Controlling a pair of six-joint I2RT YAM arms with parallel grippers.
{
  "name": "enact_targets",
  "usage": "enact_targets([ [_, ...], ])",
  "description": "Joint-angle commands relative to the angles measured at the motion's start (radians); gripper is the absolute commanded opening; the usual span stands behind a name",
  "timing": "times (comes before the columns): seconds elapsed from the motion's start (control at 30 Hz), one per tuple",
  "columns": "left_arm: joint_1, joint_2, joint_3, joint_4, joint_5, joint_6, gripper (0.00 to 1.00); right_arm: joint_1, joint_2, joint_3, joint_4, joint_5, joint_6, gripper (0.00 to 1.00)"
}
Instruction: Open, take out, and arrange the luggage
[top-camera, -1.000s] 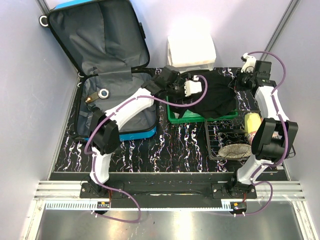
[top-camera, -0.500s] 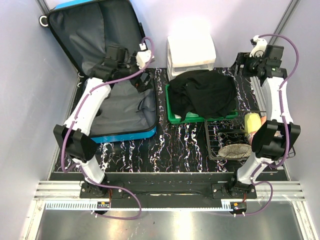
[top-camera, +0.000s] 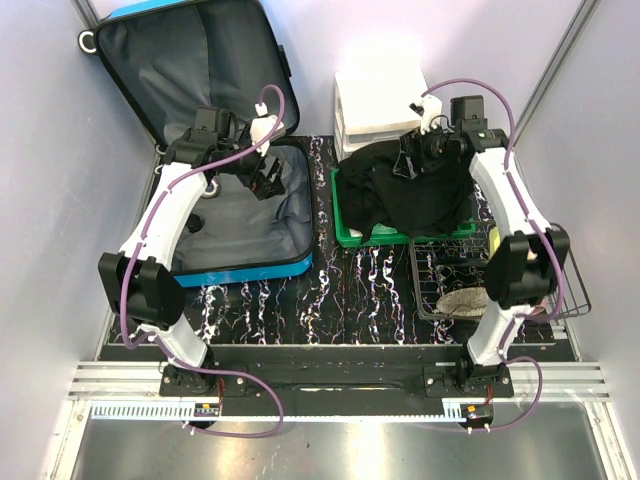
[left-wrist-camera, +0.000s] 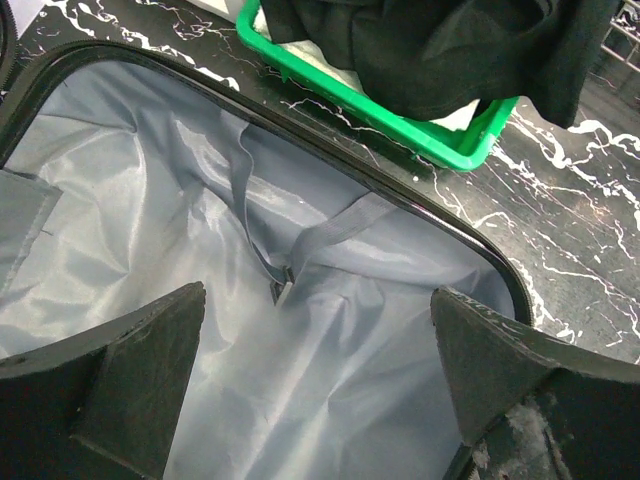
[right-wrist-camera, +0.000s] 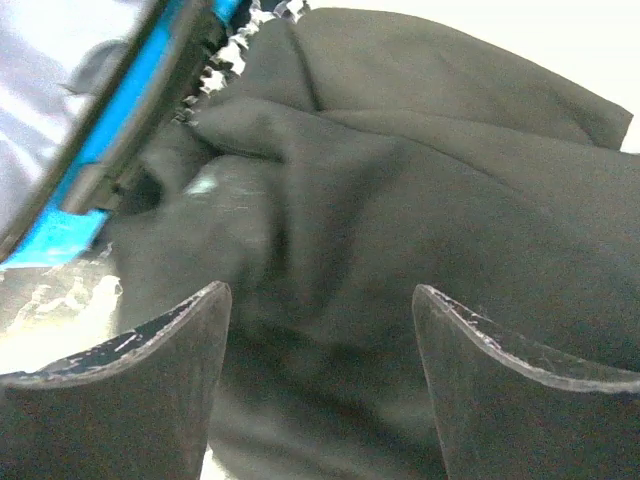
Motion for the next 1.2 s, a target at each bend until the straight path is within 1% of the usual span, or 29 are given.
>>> enact_targets([
  [0.0, 0.001, -0.069, -0.024, 0.042, 0.033, -0.008, 0.99, -0.027, 0.207, 0.106, 0.024, 0.142, -0.102, 0.84],
  [0.03, 0.001, -0.069, -0.027, 0.044, 0.026, -0.005, 0.99, -0.027, 0.241, 0.161, 0.018, 0.161, -0.134, 0.84],
  [0.1, 0.004, -0.077, -0.039, 0.044, 0.008, 0.012, 0.99, -0.028, 0.318, 0.201, -0.002, 0.195, -0.170, 0.86],
  [0.17, 0.008, -0.083, -0.047, 0.042, -0.003, 0.023, 0.99, -0.028, 0.344, 0.233, -0.011, 0.201, -0.196, 0.86],
  [0.23, 0.008, -0.088, -0.059, 0.042, -0.020, 0.024, 0.99, -0.028, 0.359, 0.277, -0.039, 0.189, -0.179, 0.86],
  [0.3, 0.010, -0.100, -0.071, 0.042, -0.039, 0.024, 0.99, -0.028, 0.355, 0.342, -0.098, 0.157, -0.139, 0.87],
  [0.33, 0.013, -0.106, -0.074, 0.042, -0.044, 0.024, 0.99, -0.028, 0.349, 0.414, -0.117, 0.141, -0.092, 0.88],
  [0.43, 0.021, -0.123, -0.093, 0.041, -0.053, 0.029, 0.99, -0.019, 0.303, 0.503, -0.158, 0.088, -0.020, 0.88],
  [0.53, 0.039, -0.120, -0.087, 0.016, -0.027, 0.035, 0.99, 0.002, 0.254, 0.535, -0.197, 0.051, -0.024, 0.89],
  [0.6, 0.063, -0.115, -0.074, -0.002, 0.003, 0.034, 0.99, 0.028, 0.222, 0.537, -0.220, 0.006, -0.045, 0.94],
  [0.63, 0.080, -0.111, -0.070, -0.007, 0.009, 0.029, 0.99, 0.038, 0.215, 0.540, -0.229, -0.011, -0.074, 0.95],
  [0.77, 0.123, -0.112, -0.042, -0.013, 0.037, 0.021, 0.99, 0.137, 0.212, 0.529, -0.289, -0.046, -0.179, 0.98],
  [0.93, 0.172, -0.128, -0.033, -0.013, 0.043, -0.005, 0.99, 0.242, 0.237, 0.462, -0.295, -0.049, -0.304, 0.97],
  [1.0, 0.186, -0.148, -0.050, -0.013, 0.068, -0.009, 0.99, 0.271, 0.252, 0.437, -0.300, -0.083, -0.355, 0.97],
  [1.03, 0.195, -0.157, -0.056, -0.013, 0.075, -0.011, 0.99, 0.281, 0.261, 0.411, -0.303, -0.093, -0.413, 0.97],
  [1.17, 0.200, -0.189, -0.088, -0.013, 0.088, -0.013, 0.99, 0.330, 0.304, 0.342, -0.275, -0.118, -0.551, 0.95],
])
